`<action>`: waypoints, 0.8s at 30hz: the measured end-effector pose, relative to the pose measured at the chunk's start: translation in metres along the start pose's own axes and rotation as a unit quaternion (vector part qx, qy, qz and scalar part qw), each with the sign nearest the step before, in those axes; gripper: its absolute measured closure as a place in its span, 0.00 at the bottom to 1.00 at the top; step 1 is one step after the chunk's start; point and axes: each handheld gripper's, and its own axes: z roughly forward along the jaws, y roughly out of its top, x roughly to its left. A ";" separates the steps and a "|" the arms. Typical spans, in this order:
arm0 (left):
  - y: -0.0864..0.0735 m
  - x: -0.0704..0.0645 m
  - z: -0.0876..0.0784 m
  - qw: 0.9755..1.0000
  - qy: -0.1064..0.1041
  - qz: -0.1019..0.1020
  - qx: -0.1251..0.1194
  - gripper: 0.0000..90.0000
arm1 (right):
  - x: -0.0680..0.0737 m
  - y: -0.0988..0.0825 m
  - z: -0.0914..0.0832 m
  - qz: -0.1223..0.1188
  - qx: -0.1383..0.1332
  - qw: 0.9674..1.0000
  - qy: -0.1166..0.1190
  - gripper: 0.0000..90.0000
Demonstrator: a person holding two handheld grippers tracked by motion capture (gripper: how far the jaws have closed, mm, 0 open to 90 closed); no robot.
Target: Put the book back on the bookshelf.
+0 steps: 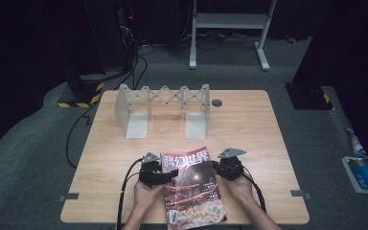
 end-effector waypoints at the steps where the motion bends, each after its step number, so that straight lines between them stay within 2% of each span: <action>1: 0.000 0.000 0.000 1.000 0.003 0.003 0.000 0.42 | 0.001 0.000 0.000 0.001 0.001 1.000 0.001 1.00; 9: 0.000 -0.002 0.002 1.000 -0.006 -0.004 -0.001 0.41 | 0.009 0.003 0.006 -0.015 -0.005 1.000 0.017 1.00; 13: 0.000 -0.001 0.002 1.000 -0.006 -0.008 -0.001 0.41 | 0.011 0.004 0.007 -0.016 -0.003 1.000 0.018 1.00; 19: 0.001 -0.002 0.003 1.000 -0.018 -0.013 0.000 0.37 | 0.015 0.005 0.009 -0.020 -0.003 1.000 0.023 1.00; 24: 0.001 -0.002 0.003 1.000 -0.019 -0.018 0.003 0.39 | 0.019 0.007 0.010 -0.026 -0.002 0.999 0.026 1.00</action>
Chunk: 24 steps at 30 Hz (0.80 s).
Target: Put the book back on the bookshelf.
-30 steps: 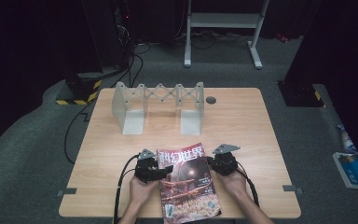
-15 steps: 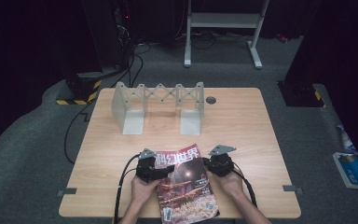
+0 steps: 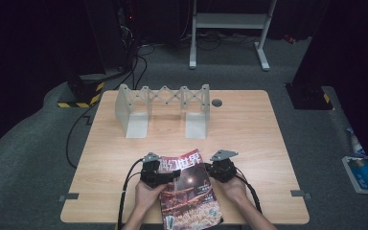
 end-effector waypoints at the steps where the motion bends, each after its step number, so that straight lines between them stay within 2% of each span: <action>1: 0.000 0.000 0.000 1.000 0.001 0.000 0.002 0.39 | 0.001 0.000 0.000 0.001 -0.001 1.000 0.001 1.00; 5: 0.001 -0.001 -0.001 1.000 0.010 -0.003 0.006 0.43 | 0.001 0.001 0.001 -0.005 -0.001 1.000 0.001 1.00; 8: 0.001 -0.004 0.000 1.000 0.019 0.003 0.010 0.43 | 0.002 0.001 0.001 -0.006 -0.001 1.000 0.000 1.00; 11: 0.005 -0.006 0.001 0.999 0.025 0.014 0.024 0.42 | 0.003 0.002 0.001 -0.006 0.003 1.000 -0.001 1.00; 14: 0.005 -0.007 0.003 0.999 0.030 0.024 0.022 0.41 | 0.004 0.002 0.001 -0.006 0.004 1.000 -0.001 1.00; 17: 0.005 -0.008 0.003 0.999 0.033 0.025 0.024 0.42 | 0.004 0.002 0.001 -0.006 0.004 1.000 0.000 1.00; 21: 0.009 -0.009 0.003 0.998 0.045 0.011 0.039 0.49 | 0.004 0.002 0.001 -0.007 0.002 1.000 0.000 0.99; 24: 0.010 -0.009 0.003 0.998 0.048 0.002 0.039 0.53 | 0.004 0.001 0.002 -0.007 0.000 1.000 0.000 0.99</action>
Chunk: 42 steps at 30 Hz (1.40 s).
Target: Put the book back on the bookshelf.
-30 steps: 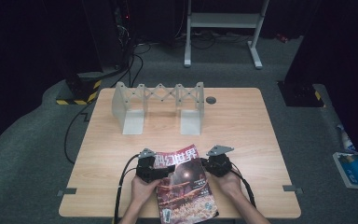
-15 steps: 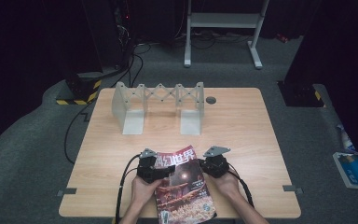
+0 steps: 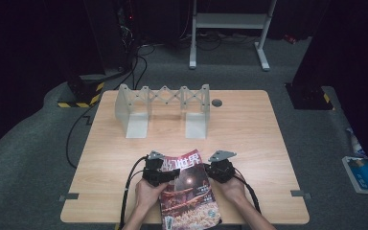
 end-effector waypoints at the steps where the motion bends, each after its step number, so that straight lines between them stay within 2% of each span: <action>1: 0.000 0.000 0.000 1.000 0.001 -0.001 -0.001 0.54 | 0.000 0.000 0.000 0.000 0.000 1.000 0.001 0.99; 5: 0.001 0.002 -0.001 1.000 0.000 -0.010 0.005 0.60 | 0.000 -0.001 0.000 0.002 -0.003 1.000 0.000 0.99; 10: 0.002 0.004 -0.001 0.999 -0.009 -0.030 0.012 0.69 | 0.001 -0.001 0.000 0.003 -0.005 1.000 -0.002 0.99; 17: 0.002 0.003 -0.007 0.999 -0.020 -0.040 -0.003 0.80 | 0.001 -0.003 -0.001 0.002 -0.008 1.000 -0.001 0.98; 20: 0.003 0.003 -0.008 0.999 -0.025 -0.045 -0.011 0.83 | 0.001 -0.004 -0.002 0.003 -0.012 1.000 0.000 0.97; 24: 0.003 0.004 -0.011 0.998 -0.036 -0.042 -0.016 0.85 | 0.001 -0.005 -0.002 0.005 -0.013 1.000 0.002 0.95; 25: 0.003 0.004 -0.012 0.998 -0.040 -0.048 -0.018 0.86 | 0.001 -0.006 -0.003 0.006 -0.012 1.000 0.004 0.94; 31: 0.004 0.005 -0.017 0.997 -0.060 -0.043 -0.029 0.88 | -0.001 -0.009 -0.006 0.009 -0.020 1.000 0.011 0.88; 39: 0.005 0.004 -0.025 0.994 -0.088 -0.045 -0.045 0.90 | -0.011 -0.018 -0.019 0.019 -0.032 0.999 -0.002 0.82; 42: 0.005 0.003 -0.027 0.993 -0.099 -0.046 -0.050 0.91 | -0.017 -0.021 -0.023 0.024 -0.034 0.999 -0.011 0.76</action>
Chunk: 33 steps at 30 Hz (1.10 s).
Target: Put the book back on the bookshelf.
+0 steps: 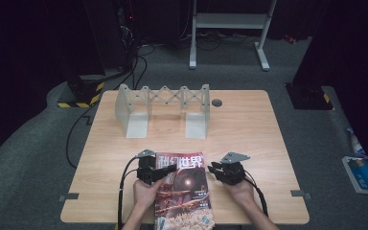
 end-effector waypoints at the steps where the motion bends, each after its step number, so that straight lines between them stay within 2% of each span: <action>1: 0.000 0.000 -0.001 1.000 -0.005 0.001 -0.002 0.91 | -0.002 -0.001 -0.001 0.004 0.001 1.000 -0.004 0.75; 6: 0.001 -0.002 -0.006 1.000 -0.017 -0.001 -0.008 0.92 | -0.010 -0.005 -0.007 0.012 -0.001 1.000 -0.026 0.67; 12: 0.001 -0.005 -0.011 0.999 -0.029 -0.002 -0.014 0.92 | -0.024 -0.013 -0.016 0.031 -0.005 0.998 -0.047 0.62; 14: 0.002 -0.006 -0.013 0.999 -0.034 -0.001 -0.016 0.92 | -0.029 -0.015 -0.018 0.043 -0.004 0.998 -0.051 0.61; 18: 0.004 -0.010 -0.016 0.999 -0.038 0.007 -0.017 0.92 | -0.034 -0.017 -0.019 0.049 0.000 0.997 -0.061 0.59; 25: 0.011 -0.020 -0.025 0.998 -0.047 0.023 -0.018 0.92 | -0.036 -0.022 -0.019 0.046 -0.016 0.996 -0.081 0.56; 28: 0.013 -0.023 -0.028 0.998 -0.043 0.033 -0.014 0.92 | -0.030 -0.023 -0.017 0.019 -0.017 0.995 -0.095 0.55; 33: 0.021 -0.032 -0.031 0.998 -0.043 0.051 -0.008 0.93 | -0.030 -0.024 -0.016 0.017 -0.020 0.996 -0.091 0.55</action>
